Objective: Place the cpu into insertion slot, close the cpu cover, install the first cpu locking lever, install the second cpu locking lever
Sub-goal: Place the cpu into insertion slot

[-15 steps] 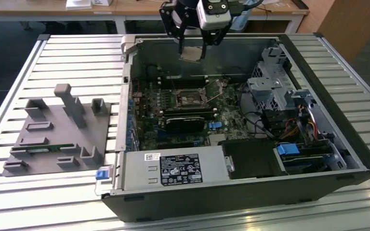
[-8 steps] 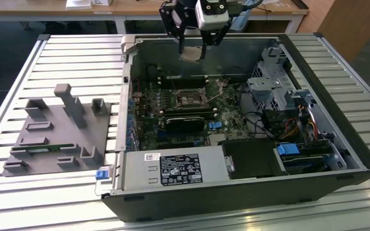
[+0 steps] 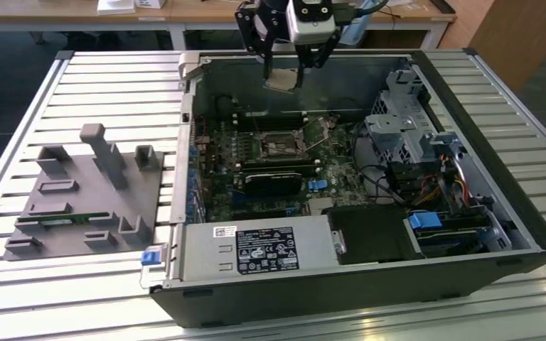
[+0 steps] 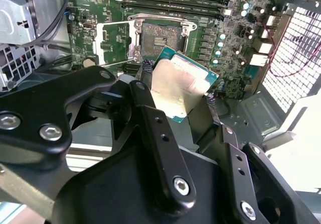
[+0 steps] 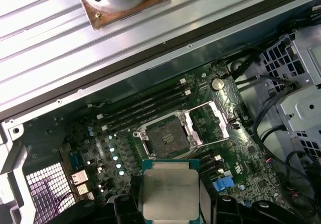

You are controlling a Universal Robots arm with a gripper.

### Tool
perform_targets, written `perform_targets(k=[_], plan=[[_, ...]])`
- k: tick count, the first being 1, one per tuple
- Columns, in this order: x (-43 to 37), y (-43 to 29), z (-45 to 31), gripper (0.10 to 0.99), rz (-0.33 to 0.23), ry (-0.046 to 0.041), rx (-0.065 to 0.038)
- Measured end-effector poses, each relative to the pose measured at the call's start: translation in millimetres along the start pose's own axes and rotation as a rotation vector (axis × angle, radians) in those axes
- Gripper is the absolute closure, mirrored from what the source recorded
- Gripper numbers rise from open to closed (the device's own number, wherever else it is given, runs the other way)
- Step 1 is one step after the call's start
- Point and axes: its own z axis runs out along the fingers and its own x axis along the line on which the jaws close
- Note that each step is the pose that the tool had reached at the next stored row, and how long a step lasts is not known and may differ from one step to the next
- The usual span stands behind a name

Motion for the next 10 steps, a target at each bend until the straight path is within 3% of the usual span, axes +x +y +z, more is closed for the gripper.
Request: perform_targets(k=[10], plan=[[1.3, -0.6, 0.1, 0.553, 0.034, -0.0030, -0.001]])
